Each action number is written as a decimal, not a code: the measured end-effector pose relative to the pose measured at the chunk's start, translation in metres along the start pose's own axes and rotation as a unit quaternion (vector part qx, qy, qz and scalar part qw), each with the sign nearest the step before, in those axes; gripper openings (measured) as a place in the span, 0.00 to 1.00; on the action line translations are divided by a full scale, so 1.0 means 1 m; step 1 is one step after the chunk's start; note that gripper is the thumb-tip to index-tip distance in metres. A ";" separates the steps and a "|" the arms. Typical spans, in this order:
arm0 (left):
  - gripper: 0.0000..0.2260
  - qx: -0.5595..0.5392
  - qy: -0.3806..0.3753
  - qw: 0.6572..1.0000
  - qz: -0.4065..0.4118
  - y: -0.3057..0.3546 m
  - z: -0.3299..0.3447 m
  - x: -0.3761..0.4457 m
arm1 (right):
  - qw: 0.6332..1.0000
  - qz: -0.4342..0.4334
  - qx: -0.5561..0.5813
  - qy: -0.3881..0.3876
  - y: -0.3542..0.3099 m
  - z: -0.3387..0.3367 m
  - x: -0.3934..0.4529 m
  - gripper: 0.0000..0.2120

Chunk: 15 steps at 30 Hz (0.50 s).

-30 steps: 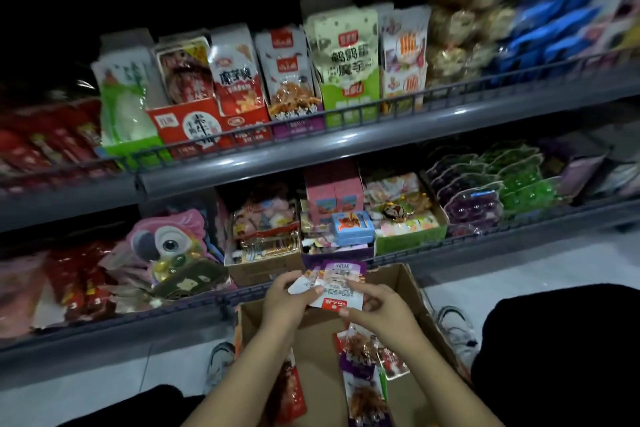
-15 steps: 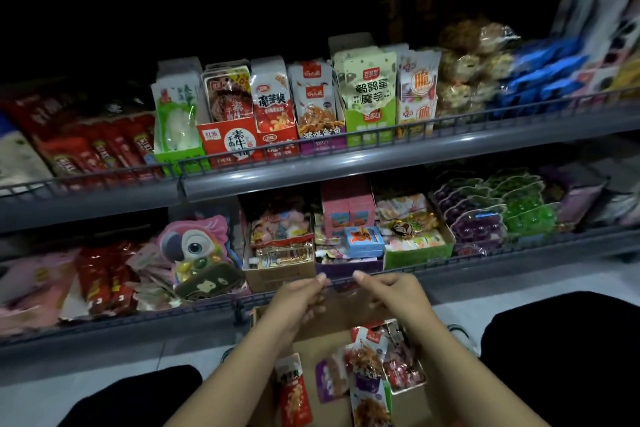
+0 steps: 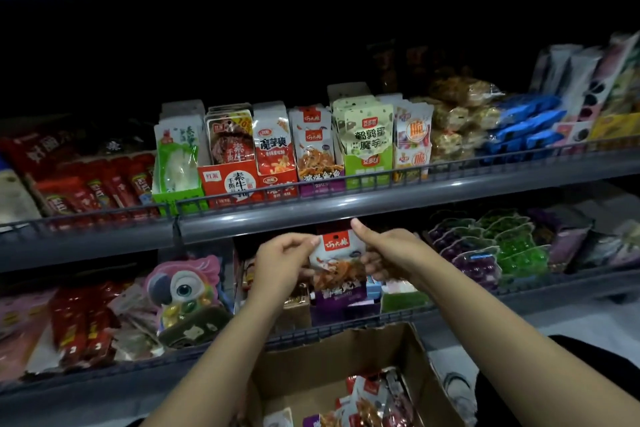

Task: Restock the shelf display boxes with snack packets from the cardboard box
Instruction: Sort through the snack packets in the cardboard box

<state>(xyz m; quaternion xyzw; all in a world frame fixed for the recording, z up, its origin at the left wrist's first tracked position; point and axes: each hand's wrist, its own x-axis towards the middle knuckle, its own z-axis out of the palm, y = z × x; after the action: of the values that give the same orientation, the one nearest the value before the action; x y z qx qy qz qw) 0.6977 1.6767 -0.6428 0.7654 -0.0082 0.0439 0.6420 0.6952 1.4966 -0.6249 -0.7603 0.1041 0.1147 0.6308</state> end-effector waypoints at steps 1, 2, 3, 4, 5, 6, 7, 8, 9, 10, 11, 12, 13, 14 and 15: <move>0.03 -0.008 0.011 1.000 0.010 0.005 -0.002 0.005 | 0.999 -0.027 -0.024 -0.001 -0.007 0.000 0.000 0.22; 0.03 -0.020 0.022 0.999 0.018 0.009 -0.004 0.010 | 0.997 -0.061 -0.051 -0.003 -0.014 0.001 0.001 0.21; 0.02 -0.032 0.034 0.999 0.024 0.013 -0.006 0.015 | 0.992 -0.095 -0.080 -0.004 -0.020 0.002 0.001 0.19; 0.02 -0.044 0.046 0.998 0.028 0.017 -0.008 0.019 | 0.987 -0.121 -0.105 -0.002 -0.026 0.004 0.003 0.17; 0.02 -0.057 0.055 0.996 0.030 0.020 -0.011 0.023 | 0.983 -0.137 -0.121 0.001 -0.033 0.006 0.006 0.15; 0.03 -0.070 0.062 0.995 0.032 0.023 -0.014 0.026 | 0.981 -0.148 -0.129 0.002 -0.040 0.008 0.009 0.13; 0.03 -0.084 0.065 0.994 0.037 0.026 -0.018 0.030 | 0.979 -0.157 -0.129 0.001 -0.047 0.011 0.013 0.10; 0.03 -0.097 0.066 0.992 0.044 0.029 -0.021 0.034 | 0.979 -0.166 -0.120 -0.002 -0.054 0.013 0.016 0.08; 0.03 -0.108 0.064 0.991 0.053 0.033 -0.024 0.037 | 0.978 -0.176 -0.110 -0.003 -0.061 0.017 0.020 0.08; 0.04 -0.117 0.057 0.990 0.061 0.036 -0.028 0.041 | 0.977 -0.188 -0.098 -0.003 -0.067 0.020 0.024 0.08; 0.04 -0.125 0.043 0.989 0.064 0.039 -0.031 0.045 | 0.977 -0.197 -0.084 -0.001 -0.073 0.024 0.028 0.08; 0.05 -0.133 0.025 0.989 0.060 0.040 -0.033 0.049 | 0.976 -0.207 -0.072 0.003 -0.079 0.027 0.032 0.07; 0.05 -0.141 0.007 0.989 0.052 0.041 -0.035 0.053 | 0.974 -0.218 -0.061 0.007 -0.085 0.030 0.036 0.05; 0.05 -0.143 -0.008 0.989 0.046 0.040 -0.037 0.058 | 0.972 -0.229 -0.052 0.010 -0.090 0.032 0.041 0.04; 0.04 -0.140 -0.015 0.989 0.044 0.039 -0.040 0.062 | 0.970 -0.240 -0.043 0.014 -0.096 0.034 0.046 0.05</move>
<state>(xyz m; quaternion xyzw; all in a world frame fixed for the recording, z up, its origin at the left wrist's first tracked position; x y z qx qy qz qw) 0.7546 1.7114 -0.5929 0.6677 -0.0576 0.0594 0.7398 0.7662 1.5467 -0.5556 -0.7910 -0.0782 -0.0464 0.6051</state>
